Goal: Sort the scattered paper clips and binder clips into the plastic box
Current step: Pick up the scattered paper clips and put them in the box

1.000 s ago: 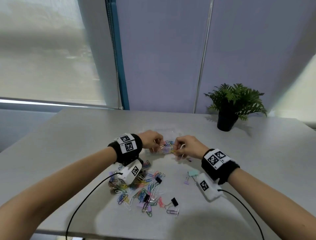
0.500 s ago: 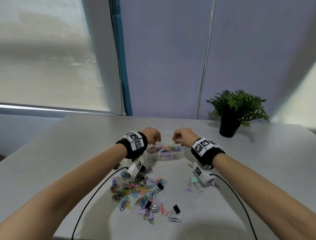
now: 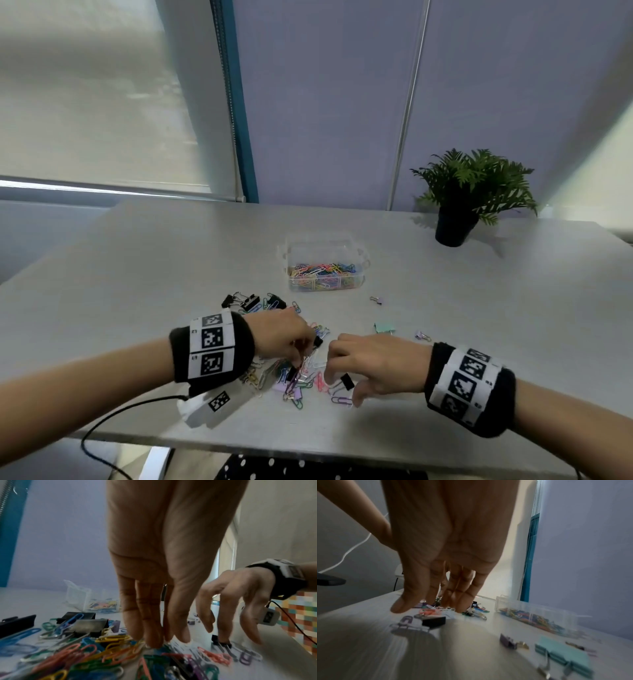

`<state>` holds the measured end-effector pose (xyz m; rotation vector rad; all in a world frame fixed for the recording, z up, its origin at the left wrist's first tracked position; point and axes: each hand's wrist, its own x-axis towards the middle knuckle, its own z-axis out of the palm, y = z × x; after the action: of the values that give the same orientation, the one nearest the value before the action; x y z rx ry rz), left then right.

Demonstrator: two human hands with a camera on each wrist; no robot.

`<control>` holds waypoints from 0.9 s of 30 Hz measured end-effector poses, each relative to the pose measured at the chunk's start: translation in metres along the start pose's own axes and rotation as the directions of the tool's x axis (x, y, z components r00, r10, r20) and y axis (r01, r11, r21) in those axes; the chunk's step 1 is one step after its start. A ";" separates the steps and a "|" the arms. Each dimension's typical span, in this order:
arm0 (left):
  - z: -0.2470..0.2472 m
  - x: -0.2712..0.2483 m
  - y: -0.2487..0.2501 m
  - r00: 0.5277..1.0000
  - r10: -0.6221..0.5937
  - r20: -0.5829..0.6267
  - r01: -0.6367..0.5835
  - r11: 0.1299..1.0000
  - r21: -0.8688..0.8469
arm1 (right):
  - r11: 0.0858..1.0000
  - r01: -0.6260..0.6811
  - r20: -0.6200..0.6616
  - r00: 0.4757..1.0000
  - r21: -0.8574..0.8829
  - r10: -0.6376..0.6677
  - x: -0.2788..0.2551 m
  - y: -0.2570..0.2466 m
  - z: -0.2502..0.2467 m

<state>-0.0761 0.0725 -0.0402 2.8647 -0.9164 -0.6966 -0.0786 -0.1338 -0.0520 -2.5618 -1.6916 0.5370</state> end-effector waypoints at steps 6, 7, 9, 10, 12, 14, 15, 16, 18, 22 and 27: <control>0.006 -0.005 -0.001 0.991 -0.066 -0.114 0.066 0.998 -0.005 | 0.997 -0.074 -0.037 0.997 0.014 0.074 0.008 0.003 0.015; 0.005 -0.005 -0.001 0.990 -0.069 -0.127 0.069 0.998 -0.006 | 0.996 -0.091 -0.054 0.994 0.017 0.092 0.008 0.005 0.015; 0.004 -0.007 -0.002 0.989 -0.063 -0.137 0.062 0.998 -0.010 | 0.989 -0.146 -0.090 0.985 0.006 0.146 0.008 0.012 0.013; 0.004 -0.007 -0.002 0.989 -0.055 -0.137 0.055 0.998 -0.010 | 0.985 -0.174 -0.110 0.979 -0.002 0.172 0.007 0.016 0.012; 0.005 -0.007 -0.002 0.990 -0.042 -0.133 0.041 0.999 -0.011 | 0.977 -0.215 -0.144 0.966 0.003 0.213 0.007 0.022 0.010; 0.007 -0.006 0.001 0.991 -0.014 -0.136 0.013 1.000 -0.005 | 0.967 -0.251 -0.158 0.954 0.038 0.254 0.008 0.027 0.008; 0.008 -0.005 0.004 0.991 0.012 -0.130 -0.012 1.000 0.001 | 0.962 -0.264 -0.168 0.947 0.076 0.273 0.009 0.029 0.007; 0.010 -0.004 0.008 0.992 0.039 -0.117 -0.038 0.999 0.013 | 0.952 -0.278 -0.180 0.937 0.129 0.299 0.008 0.032 0.007; 0.015 0.000 0.017 0.994 0.070 -0.079 -0.066 0.997 0.050 | 0.924 -0.287 -0.225 0.911 0.254 0.345 0.007 0.039 0.005; 0.020 0.007 0.027 0.990 0.105 -0.090 -0.088 0.981 0.170 | 0.785 -0.251 -0.307 0.820 0.567 0.483 0.005 0.045 -0.003; 0.019 0.013 0.025 0.987 0.122 -0.107 -0.100 0.977 0.187 | 0.601 -0.181 -0.205 0.832 0.778 0.516 0.004 0.043 -0.002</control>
<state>-0.0883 0.0462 -0.0575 2.9411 -1.1681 -0.4491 -0.0382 -0.1481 -0.0597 -2.1439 -0.5924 0.4931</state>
